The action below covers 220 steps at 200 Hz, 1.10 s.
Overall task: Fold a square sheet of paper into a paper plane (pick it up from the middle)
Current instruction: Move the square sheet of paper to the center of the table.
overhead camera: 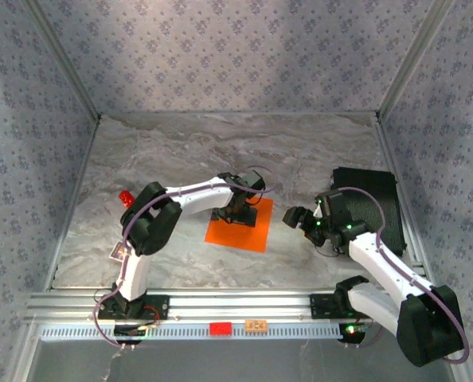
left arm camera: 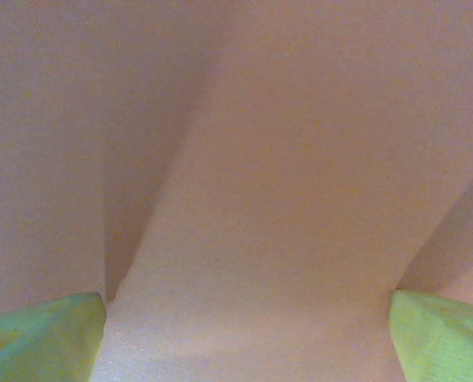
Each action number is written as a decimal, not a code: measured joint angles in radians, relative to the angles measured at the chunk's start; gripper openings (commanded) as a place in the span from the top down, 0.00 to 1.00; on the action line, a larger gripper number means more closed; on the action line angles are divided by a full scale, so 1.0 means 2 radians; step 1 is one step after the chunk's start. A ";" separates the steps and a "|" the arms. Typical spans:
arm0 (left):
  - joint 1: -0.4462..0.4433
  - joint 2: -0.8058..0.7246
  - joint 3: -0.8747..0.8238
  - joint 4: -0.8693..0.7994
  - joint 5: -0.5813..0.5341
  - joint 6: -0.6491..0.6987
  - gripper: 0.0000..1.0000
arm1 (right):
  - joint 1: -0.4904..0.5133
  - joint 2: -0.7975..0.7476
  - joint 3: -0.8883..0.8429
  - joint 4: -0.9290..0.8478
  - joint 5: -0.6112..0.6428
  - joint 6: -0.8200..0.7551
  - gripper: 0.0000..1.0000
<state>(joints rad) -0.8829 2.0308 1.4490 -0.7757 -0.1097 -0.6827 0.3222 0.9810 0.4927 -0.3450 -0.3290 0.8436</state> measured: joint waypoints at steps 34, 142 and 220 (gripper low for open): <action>0.000 -0.006 0.001 -0.005 -0.001 0.000 0.09 | 0.000 0.000 0.008 0.000 0.000 -0.005 0.15; -0.007 0.008 0.037 -0.019 0.034 0.006 0.09 | -0.005 0.004 0.010 -0.004 0.000 -0.011 0.15; -0.008 0.034 0.049 -0.026 0.032 0.012 0.10 | -0.005 0.008 0.010 -0.005 0.000 -0.011 0.14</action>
<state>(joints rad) -0.8989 2.0979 1.5471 -0.8272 -0.0452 -0.6590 0.3119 0.9970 0.5133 -0.3542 -0.3298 0.8211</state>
